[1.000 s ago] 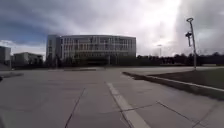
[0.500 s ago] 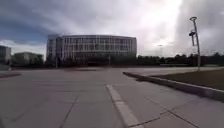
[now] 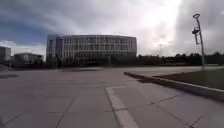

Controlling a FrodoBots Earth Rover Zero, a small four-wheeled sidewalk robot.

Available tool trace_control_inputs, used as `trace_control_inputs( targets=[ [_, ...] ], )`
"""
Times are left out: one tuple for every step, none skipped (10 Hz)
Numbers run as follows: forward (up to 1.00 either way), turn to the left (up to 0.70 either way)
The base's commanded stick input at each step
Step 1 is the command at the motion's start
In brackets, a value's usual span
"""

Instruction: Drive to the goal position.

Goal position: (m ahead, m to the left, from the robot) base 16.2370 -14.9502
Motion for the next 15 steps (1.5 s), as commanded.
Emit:
trace_control_inputs(
  targets=[
    [0.7,0.0],
    [0.7,0.0],
    [0.7,0.0],
    [0.7,0.0],
    [0.7,0.01],
    [0.7,0.01],
    [0.7,0.05],
    [0.7,0.32],
    [0.7,0.1],
    [0.7,0.02],
    [0.7,0.01],
    [0.7,0.0],
    [0.7,0.0],
    [0.7,0.0],
    [0.7,0.0]
  ],
)
